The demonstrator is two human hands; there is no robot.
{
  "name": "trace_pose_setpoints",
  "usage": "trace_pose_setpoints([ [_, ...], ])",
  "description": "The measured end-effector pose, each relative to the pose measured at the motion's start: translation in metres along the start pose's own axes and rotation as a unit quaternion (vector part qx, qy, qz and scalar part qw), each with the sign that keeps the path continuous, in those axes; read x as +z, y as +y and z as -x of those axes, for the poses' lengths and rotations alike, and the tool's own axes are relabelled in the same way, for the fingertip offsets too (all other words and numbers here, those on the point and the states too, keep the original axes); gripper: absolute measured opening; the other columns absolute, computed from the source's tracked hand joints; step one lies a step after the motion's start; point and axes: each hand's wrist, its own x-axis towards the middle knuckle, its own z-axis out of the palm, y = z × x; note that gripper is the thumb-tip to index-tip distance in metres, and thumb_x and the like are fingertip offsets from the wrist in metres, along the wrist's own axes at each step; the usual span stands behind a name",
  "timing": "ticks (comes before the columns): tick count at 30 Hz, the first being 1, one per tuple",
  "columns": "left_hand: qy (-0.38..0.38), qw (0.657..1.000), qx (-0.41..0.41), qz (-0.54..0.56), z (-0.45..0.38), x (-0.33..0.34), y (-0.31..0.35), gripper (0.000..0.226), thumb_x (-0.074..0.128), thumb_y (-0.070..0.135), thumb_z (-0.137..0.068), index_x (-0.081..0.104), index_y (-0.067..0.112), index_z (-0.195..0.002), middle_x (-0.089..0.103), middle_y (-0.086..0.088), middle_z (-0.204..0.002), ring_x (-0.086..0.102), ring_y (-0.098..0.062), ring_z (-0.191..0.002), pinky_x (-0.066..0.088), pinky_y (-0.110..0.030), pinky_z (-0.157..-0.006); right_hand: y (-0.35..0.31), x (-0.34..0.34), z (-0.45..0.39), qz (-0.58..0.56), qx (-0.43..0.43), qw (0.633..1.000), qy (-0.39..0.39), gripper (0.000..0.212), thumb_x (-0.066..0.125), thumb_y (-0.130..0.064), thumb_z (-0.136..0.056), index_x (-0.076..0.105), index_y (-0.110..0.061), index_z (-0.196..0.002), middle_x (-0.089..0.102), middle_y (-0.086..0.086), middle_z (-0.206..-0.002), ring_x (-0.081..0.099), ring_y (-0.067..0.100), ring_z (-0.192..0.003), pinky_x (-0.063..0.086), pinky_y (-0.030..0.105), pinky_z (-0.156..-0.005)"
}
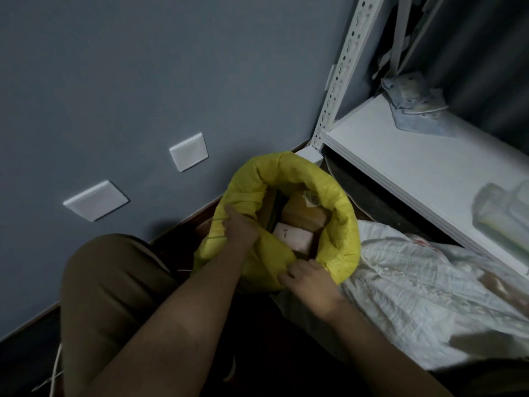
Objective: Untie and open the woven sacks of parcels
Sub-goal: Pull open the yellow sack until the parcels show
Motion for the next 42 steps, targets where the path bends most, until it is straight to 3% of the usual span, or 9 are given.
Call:
trace_pose_setpoints([
  [6, 0.033, 0.987, 0.097, 0.120, 0.000, -0.010, -0.014, 0.068, 0.053, 0.009, -0.090, 0.020, 0.013, -0.149, 0.048, -0.013, -0.136, 0.050, -0.028, -0.119, 0.041, -0.032, -0.094, 0.011, -0.016, 0.005, -0.234, 0.194, 0.952, -0.044, 0.065, 0.031, -0.077, -0.084, 0.059, -0.021, -0.103, 0.055, 0.000, -0.109, 0.048, 0.017, -0.103, 0.031, 0.025, -0.082],
  [10, -0.013, 0.967, 0.032, 0.252, 0.002, -0.020, -0.013, 0.066, 0.059, 0.008, -0.090, 0.027, 0.016, -0.147, 0.050, -0.005, -0.131, 0.052, -0.023, -0.115, 0.045, -0.035, -0.095, -0.010, -0.009, -0.025, -0.264, 0.261, 0.926, -0.073, 0.073, 0.057, -0.056, -0.086, 0.031, -0.017, -0.143, 0.047, 0.002, -0.141, 0.043, 0.022, -0.129, 0.021, 0.036, -0.109],
  [13, -0.096, 0.940, -0.074, 0.320, 0.006, -0.036, -0.011, 0.082, 0.060, 0.000, -0.087, 0.013, 0.022, -0.151, 0.041, -0.009, -0.144, 0.049, -0.028, -0.119, 0.046, -0.043, -0.094, -0.029, 0.002, -0.038, -0.279, 0.278, 0.919, -0.013, 0.060, 0.066, -0.031, -0.085, 0.041, -0.016, -0.138, 0.056, 0.007, -0.130, 0.057, 0.029, -0.112, 0.043, 0.036, -0.090],
  [21, -0.043, 0.999, 0.014, 0.030, 0.004, -0.027, 0.001, 0.086, 0.058, 0.038, -0.087, 0.000, 0.034, -0.151, 0.007, -0.012, -0.156, 0.023, -0.036, -0.138, 0.028, -0.044, -0.108, -0.036, 0.002, -0.041, -0.129, 0.128, 0.983, -0.003, 0.036, 0.074, -0.018, -0.065, 0.062, -0.019, -0.099, 0.054, 0.007, -0.091, 0.059, 0.023, -0.056, 0.037, 0.023, -0.041],
  [27, -0.006, 0.977, 0.211, 0.043, -0.007, -0.026, -0.018, 0.061, 0.049, 0.016, -0.096, 0.021, 0.016, -0.150, 0.034, -0.010, -0.151, 0.036, -0.025, -0.136, 0.028, -0.024, -0.106, -0.013, -0.016, -0.053, -0.182, 0.043, 0.974, -0.127, 0.041, 0.038, -0.043, -0.089, 0.060, -0.020, -0.115, 0.056, 0.005, -0.107, 0.058, 0.028, -0.097, 0.050, 0.039, -0.081],
  [32, -0.024, 0.958, 0.247, 0.142, 0.000, -0.047, -0.007, 0.068, 0.060, 0.013, -0.090, 0.022, 0.022, -0.146, 0.048, 0.000, -0.133, 0.048, -0.010, -0.116, 0.039, -0.005, -0.088, 0.037, -0.054, -0.127, 0.014, 0.002, 0.998, 0.056, 0.064, 0.063, -0.015, -0.072, 0.051, -0.013, -0.135, 0.050, 0.014, -0.138, 0.046, 0.036, -0.127, 0.036, 0.050, -0.105],
  [35, -0.048, 0.957, 0.217, 0.189, 0.010, -0.057, -0.002, 0.076, 0.067, 0.007, -0.085, 0.024, 0.025, -0.145, 0.053, 0.005, -0.116, 0.055, -0.004, -0.100, 0.044, -0.007, -0.080, 0.056, -0.056, -0.177, 0.140, -0.035, 0.989, -0.024, 0.078, 0.069, -0.015, -0.066, 0.045, -0.020, -0.140, 0.040, 0.011, -0.148, 0.035, 0.037, -0.137, 0.023, 0.056, -0.111],
  [39, -0.129, 0.974, 0.150, 0.109, 0.007, -0.088, -0.003, 0.069, 0.072, 0.004, -0.076, 0.040, 0.025, -0.134, 0.057, -0.007, -0.120, 0.057, -0.007, -0.091, 0.051, -0.026, -0.077, 0.072, -0.054, -0.218, 0.200, -0.112, 0.950, -0.210, 0.044, 0.053, -0.036, -0.091, 0.052, -0.030, -0.134, 0.038, 0.001, -0.150, 0.016, 0.030, -0.145, 0.006, 0.056, -0.116],
  [42, -0.121, 0.980, 0.096, -0.122, 0.001, -0.104, -0.001, 0.078, 0.072, 0.023, -0.078, 0.027, 0.022, -0.142, 0.046, -0.011, -0.135, 0.048, -0.024, -0.117, 0.043, -0.039, -0.097, 0.068, -0.059, -0.228, 0.122, -0.069, 0.926, -0.351, 0.043, 0.055, -0.037, -0.090, 0.053, -0.018, -0.129, 0.055, 0.008, -0.132, 0.046, 0.028, -0.126, 0.032, 0.036, -0.103],
])
